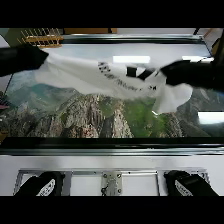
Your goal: Fold the clothes and pants, and hang the long-sleeved shirts on hangers.
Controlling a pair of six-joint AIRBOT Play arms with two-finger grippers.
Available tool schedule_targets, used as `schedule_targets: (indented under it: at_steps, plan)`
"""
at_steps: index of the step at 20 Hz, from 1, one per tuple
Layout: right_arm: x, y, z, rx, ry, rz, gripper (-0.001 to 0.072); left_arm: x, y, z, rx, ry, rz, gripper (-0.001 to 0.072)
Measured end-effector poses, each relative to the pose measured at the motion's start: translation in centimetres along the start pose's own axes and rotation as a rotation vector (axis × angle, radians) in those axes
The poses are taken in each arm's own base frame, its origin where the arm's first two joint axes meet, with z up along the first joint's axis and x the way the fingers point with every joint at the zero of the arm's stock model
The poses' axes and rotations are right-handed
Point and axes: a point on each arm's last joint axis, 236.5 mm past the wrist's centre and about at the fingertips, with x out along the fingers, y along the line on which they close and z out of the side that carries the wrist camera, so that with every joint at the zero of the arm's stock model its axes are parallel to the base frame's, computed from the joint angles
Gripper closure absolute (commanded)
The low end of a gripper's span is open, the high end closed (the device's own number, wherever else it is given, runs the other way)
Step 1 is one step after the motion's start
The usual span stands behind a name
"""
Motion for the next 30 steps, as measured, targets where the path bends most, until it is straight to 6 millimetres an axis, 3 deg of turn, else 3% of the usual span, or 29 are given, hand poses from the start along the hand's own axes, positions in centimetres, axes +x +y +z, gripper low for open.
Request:
schedule_targets:
  at_steps: [1,3,4,7,9,11,15,19,22,26,30]
  plan:
    - [0.7,0.8,-2.7,0.017,0.061,0.018,0.0638,1.5,1.3,-2.1,-0.019,0.051,0.028,0.0701]
    - [2.4,2.5,-8.4,0.067,0.195,0.074,0.0097,4.5,3.7,-6.3,-0.054,0.148,0.073,0.0701]
    - [2.9,3.3,-10.4,0.092,0.244,0.102,0.0060,6.1,4.8,-8.5,-0.076,0.199,0.090,0.0701]
    - [3.7,4.3,-13.7,0.143,0.321,0.139,0.0061,9.3,6.9,-13.1,-0.111,0.311,0.125,0.0701]
    - [4.1,3.2,-14.4,0.166,0.331,0.106,0.0061,10.6,7.8,-15.0,-0.131,0.359,0.137,0.0701]
    - [4.7,0.2,-14.6,0.212,0.332,0.029,0.0061,11.3,8.2,-15.9,-0.137,0.385,0.144,0.0701]
    - [7.6,-8.1,-15.2,0.326,0.377,-0.105,0.0060,11.8,8.6,-16.6,-0.142,0.400,0.150,0.0701]
    - [13.3,-15.7,-16.5,0.423,0.455,-0.121,0.0061,11.9,8.6,-16.9,-0.144,0.408,0.151,0.0701]
    - [18.6,-19.7,-17.6,0.484,0.511,-0.089,0.0061,11.9,8.6,-17.0,-0.145,0.412,0.151,0.0701]
    - [25.1,-20.9,-18.8,0.573,0.559,0.035,0.0063,11.9,8.6,-17.0,-0.147,0.412,0.152,0.0701]
    - [29.1,-19.0,-18.6,0.610,0.561,0.152,0.0064,11.9,8.6,-17.0,-0.147,0.413,0.151,0.0701]
